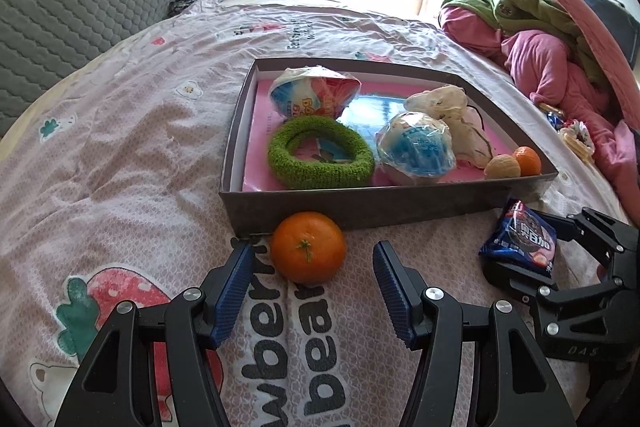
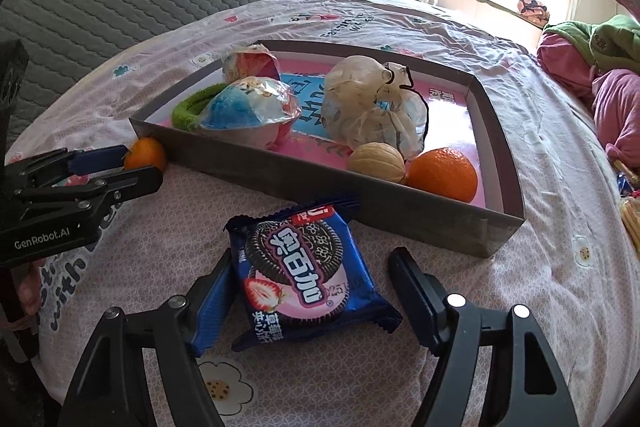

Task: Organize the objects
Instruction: 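Move the left gripper to the mandarin while the right gripper approaches the Oreo packet, then grasp the mandarin with the left gripper while the right gripper grasps the blue Oreo packet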

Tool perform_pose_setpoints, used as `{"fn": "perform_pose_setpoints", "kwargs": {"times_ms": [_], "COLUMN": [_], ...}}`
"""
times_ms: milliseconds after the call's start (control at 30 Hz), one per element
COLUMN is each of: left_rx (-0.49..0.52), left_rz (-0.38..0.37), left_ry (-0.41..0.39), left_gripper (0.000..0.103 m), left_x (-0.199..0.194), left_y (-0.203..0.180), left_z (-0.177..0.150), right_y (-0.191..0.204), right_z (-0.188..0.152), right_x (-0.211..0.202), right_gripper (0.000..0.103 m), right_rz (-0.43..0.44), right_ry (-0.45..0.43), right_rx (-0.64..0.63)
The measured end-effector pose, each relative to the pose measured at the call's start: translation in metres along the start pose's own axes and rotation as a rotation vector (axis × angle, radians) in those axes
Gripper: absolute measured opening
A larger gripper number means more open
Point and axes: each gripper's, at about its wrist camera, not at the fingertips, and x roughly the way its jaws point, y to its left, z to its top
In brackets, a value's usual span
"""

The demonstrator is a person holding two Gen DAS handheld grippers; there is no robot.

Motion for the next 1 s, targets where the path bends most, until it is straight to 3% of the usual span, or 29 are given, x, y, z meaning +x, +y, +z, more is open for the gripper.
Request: {"fn": "perform_pose_setpoints", "kwargs": {"times_ms": [333, 600, 1000], "left_rx": [-0.010, -0.006, 0.041], "left_rz": [0.001, 0.026, -0.007], "left_ry": [0.011, 0.008, -0.034], "left_gripper": [0.062, 0.039, 0.039], "left_x": [0.011, 0.014, 0.000], "left_y": [0.001, 0.000, -0.014], "left_z": [0.001, 0.001, -0.001], "right_y": [0.000, 0.003, 0.008], "right_z": [-0.002, -0.003, -0.002], "right_x": [0.003, 0.000, -0.005], "right_gripper": [0.073, 0.065, 0.058], "right_rz": [-0.008, -0.016, 0.016], "right_ry": [0.016, -0.005, -0.036], "right_rx": [0.027, 0.030, 0.013]}}
